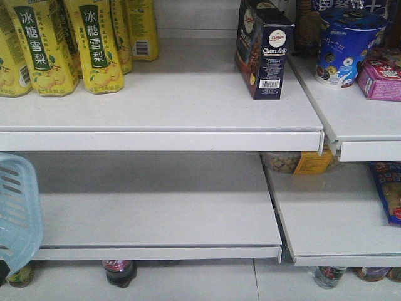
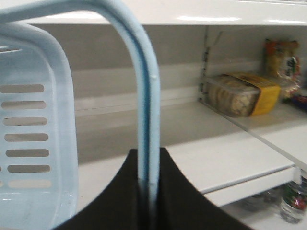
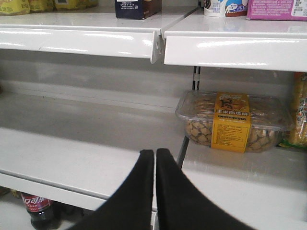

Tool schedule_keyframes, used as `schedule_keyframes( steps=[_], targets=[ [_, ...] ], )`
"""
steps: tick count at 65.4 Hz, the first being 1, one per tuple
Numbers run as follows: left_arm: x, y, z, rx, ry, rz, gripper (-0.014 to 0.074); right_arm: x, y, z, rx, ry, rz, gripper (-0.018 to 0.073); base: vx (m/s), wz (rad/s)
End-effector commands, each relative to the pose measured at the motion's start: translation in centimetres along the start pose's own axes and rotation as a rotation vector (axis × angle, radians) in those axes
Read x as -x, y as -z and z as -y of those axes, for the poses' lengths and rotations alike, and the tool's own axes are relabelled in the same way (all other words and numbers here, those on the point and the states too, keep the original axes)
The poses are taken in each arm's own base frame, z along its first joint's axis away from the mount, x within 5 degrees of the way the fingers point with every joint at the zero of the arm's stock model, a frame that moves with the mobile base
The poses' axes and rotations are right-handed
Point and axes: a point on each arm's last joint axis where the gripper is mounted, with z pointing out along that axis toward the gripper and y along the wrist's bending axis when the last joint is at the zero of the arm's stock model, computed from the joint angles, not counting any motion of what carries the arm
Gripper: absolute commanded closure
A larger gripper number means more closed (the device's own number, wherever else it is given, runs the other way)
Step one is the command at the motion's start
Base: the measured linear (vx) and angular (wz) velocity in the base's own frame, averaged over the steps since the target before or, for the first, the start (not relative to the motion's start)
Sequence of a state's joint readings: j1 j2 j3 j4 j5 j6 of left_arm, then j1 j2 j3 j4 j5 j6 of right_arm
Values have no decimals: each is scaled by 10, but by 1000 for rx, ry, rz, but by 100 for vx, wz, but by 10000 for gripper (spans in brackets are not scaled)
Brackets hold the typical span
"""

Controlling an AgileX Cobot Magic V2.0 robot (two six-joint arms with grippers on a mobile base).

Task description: Left arm holds basket, right arm returns cookies

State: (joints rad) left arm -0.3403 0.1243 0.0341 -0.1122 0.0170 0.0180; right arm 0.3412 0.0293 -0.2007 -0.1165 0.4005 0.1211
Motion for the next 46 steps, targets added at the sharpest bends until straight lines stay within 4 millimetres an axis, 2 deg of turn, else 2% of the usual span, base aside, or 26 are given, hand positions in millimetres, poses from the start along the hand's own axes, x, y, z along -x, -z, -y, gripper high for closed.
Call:
schedule_keyframes(
  steps=[1, 17, 46],
  targets=[
    [5, 1, -4, 58, -17, 96, 603, 15, 2, -1, 6, 9, 85, 568, 0, 0],
    [8, 6, -10, 167, -45, 139, 603, 15, 2, -1, 6, 9, 85, 568, 0, 0],
    [3, 12, -17, 302, -90, 117, 603, 15, 2, -1, 6, 9, 85, 568, 0, 0]
  ],
)
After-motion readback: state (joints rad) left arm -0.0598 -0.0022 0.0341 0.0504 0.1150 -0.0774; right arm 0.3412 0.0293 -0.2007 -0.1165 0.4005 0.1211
